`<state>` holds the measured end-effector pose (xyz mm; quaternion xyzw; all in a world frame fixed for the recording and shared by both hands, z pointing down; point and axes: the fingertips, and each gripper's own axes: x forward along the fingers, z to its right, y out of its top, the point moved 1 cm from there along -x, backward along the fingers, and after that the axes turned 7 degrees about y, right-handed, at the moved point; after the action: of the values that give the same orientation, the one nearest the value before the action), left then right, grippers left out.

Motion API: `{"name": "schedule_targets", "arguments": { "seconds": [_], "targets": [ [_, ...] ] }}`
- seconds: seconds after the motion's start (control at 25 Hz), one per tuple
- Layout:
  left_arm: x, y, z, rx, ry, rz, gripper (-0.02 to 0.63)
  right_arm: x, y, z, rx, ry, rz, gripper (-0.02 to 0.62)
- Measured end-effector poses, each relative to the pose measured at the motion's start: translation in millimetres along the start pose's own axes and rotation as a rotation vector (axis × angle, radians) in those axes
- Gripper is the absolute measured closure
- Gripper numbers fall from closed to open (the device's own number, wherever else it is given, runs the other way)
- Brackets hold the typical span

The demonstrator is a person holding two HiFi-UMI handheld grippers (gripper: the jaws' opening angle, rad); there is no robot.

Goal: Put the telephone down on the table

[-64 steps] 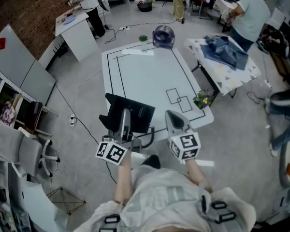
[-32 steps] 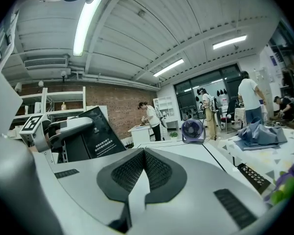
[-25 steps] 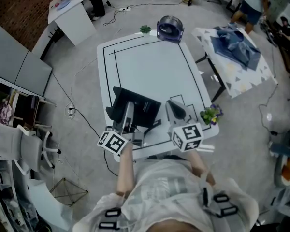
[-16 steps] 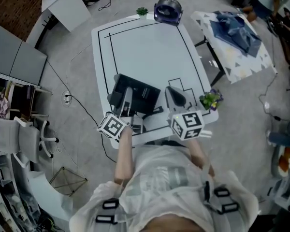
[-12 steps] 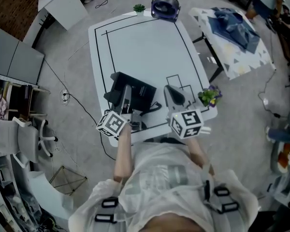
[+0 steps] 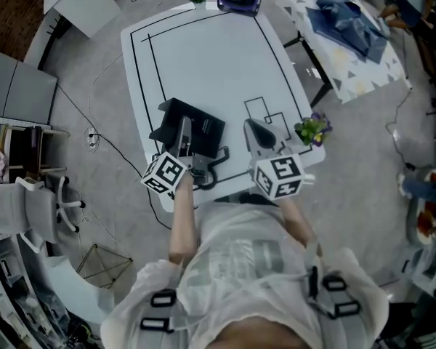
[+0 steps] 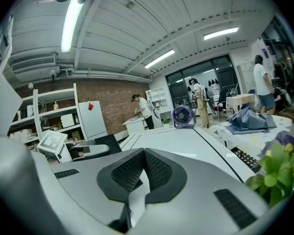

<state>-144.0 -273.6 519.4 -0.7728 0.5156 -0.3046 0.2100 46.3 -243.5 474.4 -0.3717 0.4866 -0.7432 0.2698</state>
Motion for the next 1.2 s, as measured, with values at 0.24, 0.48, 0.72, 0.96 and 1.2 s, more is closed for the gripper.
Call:
{"name": "schedule_targets", "arguments": {
  "seconds": [0.24,0.48,0.72,0.96,1.2],
  "targets": [
    [3,-2,-7,-0.007,0.021,-0.017,0.447,2,-8,2,0.010,-0.007,-0.021,0.588],
    [7,-3,-17,-0.017,0.043,-0.033,0.446,4,-14,2,0.018,-0.011,-0.038,0.588],
    [9,-4,-22,-0.068,0.041,-0.035,0.446,7,-21,2,0.026,-0.011,-0.057,0.588],
    [8,-7,-26,-0.108,0.042,-0.031,0.447,7,-22,-2,-0.006,-0.009,-0.061,0.588],
    [6,-14,-33,-0.191,0.045,-0.048,0.447,5,-21,-6,-0.003,-0.005,-0.067,0.588]
  ]
}}
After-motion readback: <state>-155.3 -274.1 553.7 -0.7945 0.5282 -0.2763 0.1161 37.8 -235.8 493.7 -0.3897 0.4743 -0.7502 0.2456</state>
